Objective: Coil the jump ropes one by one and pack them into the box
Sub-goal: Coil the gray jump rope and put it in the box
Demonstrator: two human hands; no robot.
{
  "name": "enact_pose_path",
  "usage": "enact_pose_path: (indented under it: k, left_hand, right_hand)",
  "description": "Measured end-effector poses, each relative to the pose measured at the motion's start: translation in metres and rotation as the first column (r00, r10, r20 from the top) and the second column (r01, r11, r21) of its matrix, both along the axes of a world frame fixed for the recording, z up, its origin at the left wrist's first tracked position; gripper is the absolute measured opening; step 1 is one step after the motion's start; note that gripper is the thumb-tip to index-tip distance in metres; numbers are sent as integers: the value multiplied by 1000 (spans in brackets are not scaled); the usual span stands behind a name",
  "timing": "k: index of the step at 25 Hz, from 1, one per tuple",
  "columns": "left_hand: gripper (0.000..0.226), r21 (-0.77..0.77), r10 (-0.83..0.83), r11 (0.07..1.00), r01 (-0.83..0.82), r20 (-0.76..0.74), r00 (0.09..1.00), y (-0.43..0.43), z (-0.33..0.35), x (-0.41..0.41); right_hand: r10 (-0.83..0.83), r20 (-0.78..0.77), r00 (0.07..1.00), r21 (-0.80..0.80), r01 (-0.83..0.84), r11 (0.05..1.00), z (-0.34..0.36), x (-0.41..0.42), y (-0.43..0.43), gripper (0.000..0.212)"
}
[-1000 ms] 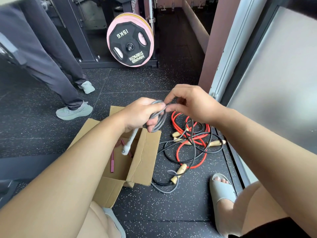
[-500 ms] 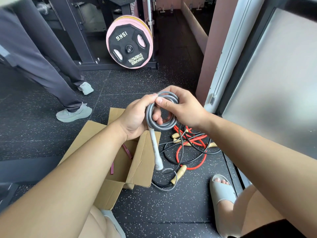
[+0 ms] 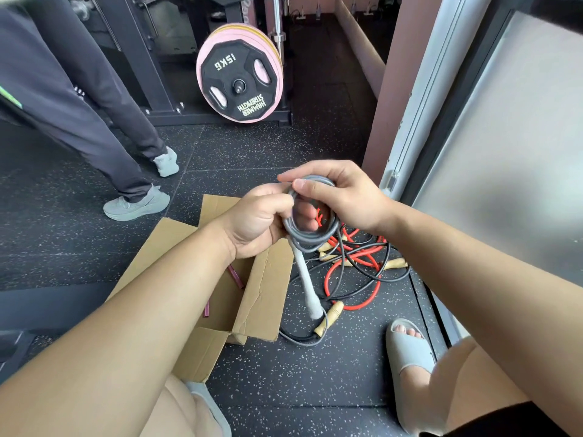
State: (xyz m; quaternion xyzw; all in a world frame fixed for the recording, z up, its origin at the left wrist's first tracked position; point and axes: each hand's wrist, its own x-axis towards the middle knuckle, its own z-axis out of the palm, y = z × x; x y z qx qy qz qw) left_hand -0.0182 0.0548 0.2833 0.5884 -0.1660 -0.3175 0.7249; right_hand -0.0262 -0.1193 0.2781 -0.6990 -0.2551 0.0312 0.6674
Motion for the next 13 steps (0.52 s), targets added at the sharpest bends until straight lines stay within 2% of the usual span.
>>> enact_pose_path:
  k: [3,6,8,11,13]
  left_hand:
    - [27,-22,30,999,-31,-40,999,-3,0,2]
    - [15,-10,-17,1000,16,-47,999,-2,4,3]
    - [16,-36,-26,999,24,-55,998,-2,5,4]
    - [28,-84,5,996,-13,-98,995,-2,6,3]
    - [29,-114,43,992,-57,-118,992,-1,8,3]
  right_hand:
    - [-142,173,975,-164,170,972,1,-1,0,21]
    - [-214,253,944,-253,278,927,2,3,-6,23]
    - [-234,258,937,-286,306,908,-2,6,-13,29]
    - [-302,224,927,-239,352,905,-13,7,-17,41]
    - [-342,148,928,-224,368,902,-22,7,-18,39]
